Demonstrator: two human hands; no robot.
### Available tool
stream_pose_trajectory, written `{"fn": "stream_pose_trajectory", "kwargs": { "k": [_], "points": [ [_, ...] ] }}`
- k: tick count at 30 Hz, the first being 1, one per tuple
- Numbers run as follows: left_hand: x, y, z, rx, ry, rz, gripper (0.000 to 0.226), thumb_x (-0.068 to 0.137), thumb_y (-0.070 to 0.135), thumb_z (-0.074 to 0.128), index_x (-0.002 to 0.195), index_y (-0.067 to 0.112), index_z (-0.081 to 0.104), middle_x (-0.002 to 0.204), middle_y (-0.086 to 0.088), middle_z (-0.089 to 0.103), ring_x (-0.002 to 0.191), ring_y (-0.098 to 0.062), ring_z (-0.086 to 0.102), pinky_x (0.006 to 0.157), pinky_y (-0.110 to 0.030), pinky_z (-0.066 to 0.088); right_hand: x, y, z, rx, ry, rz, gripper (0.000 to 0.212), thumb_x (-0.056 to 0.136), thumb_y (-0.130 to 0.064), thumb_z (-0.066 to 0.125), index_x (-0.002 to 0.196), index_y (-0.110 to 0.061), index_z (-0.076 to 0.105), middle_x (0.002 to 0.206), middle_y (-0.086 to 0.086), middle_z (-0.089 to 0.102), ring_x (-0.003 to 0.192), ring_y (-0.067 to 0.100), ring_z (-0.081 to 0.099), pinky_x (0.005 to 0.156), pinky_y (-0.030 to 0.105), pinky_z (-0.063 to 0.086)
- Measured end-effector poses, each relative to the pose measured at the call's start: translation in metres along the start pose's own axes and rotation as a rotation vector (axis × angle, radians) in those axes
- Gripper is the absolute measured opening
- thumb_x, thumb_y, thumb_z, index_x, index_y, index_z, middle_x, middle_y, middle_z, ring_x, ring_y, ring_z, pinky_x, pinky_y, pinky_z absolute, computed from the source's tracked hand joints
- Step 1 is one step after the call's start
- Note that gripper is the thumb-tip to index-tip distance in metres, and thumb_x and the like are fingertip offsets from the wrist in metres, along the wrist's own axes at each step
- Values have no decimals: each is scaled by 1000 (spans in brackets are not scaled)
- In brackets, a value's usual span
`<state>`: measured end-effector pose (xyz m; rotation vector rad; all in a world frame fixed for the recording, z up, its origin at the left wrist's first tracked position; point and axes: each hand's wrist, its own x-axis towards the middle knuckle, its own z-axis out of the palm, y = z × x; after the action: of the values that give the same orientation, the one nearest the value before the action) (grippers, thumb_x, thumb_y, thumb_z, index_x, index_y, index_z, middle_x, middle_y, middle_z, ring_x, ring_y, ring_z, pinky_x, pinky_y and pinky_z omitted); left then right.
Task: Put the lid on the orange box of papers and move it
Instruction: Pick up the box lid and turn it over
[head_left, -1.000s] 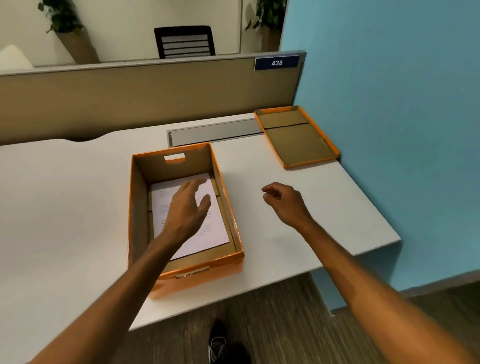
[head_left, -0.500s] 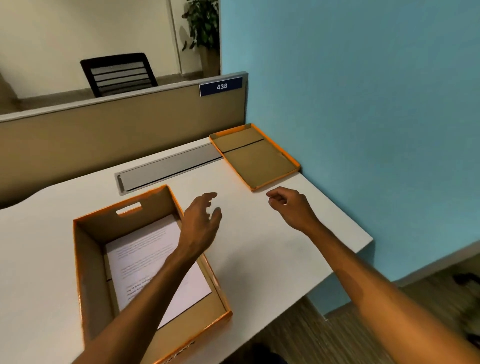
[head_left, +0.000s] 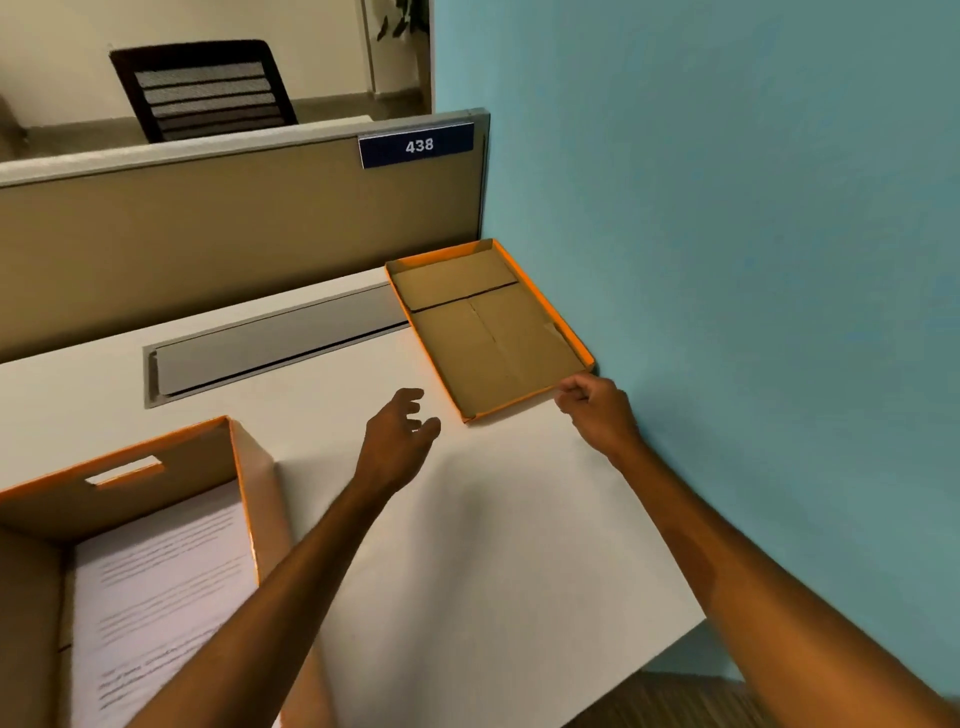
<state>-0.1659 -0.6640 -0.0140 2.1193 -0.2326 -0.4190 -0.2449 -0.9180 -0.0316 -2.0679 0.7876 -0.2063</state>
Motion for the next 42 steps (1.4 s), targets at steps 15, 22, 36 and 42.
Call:
{"fn": "stream_pose_trajectory", "kwargs": {
  "k": [15, 22, 36, 42],
  "points": [
    [112, -9, 82, -576, 2, -586, 34, 81, 15, 72, 111, 5, 59, 97, -15, 59, 80, -27, 57, 68, -35, 50, 110, 44, 23, 940, -52, 682, 28, 97, -3, 52, 125, 1, 54, 108, 28, 62, 93, 39, 64, 83, 47, 55],
    [124, -1, 81, -712, -7, -646, 16, 79, 1, 63, 94, 5, 62, 89, -12, 55, 83, -26, 53, 73, -33, 48, 122, 35, 17, 983, -32, 724, 20, 91, 2, 60, 111, 4, 60, 99, 23, 65, 81, 32, 65, 51, 27, 58],
    [83, 8, 42, -1117, -123, -407, 34, 80, -12, 63, 110, 1, 56, 109, -28, 67, 93, -42, 70, 84, -49, 58, 94, 14, -5, 1127, -194, 626, 7, 91, 2, 60, 96, -2, 62, 93, 21, 66, 85, 34, 66, 56, 30, 61],
    [45, 12, 18, -1118, -63, -336, 34, 79, -9, 65, 110, 1, 56, 108, -28, 70, 101, -47, 68, 79, -47, 58, 59, -9, -13, 999, -135, 567, 16, 86, -5, 70, 98, 1, 62, 89, 18, 65, 72, 31, 67, 70, 39, 60]
  ]
}}
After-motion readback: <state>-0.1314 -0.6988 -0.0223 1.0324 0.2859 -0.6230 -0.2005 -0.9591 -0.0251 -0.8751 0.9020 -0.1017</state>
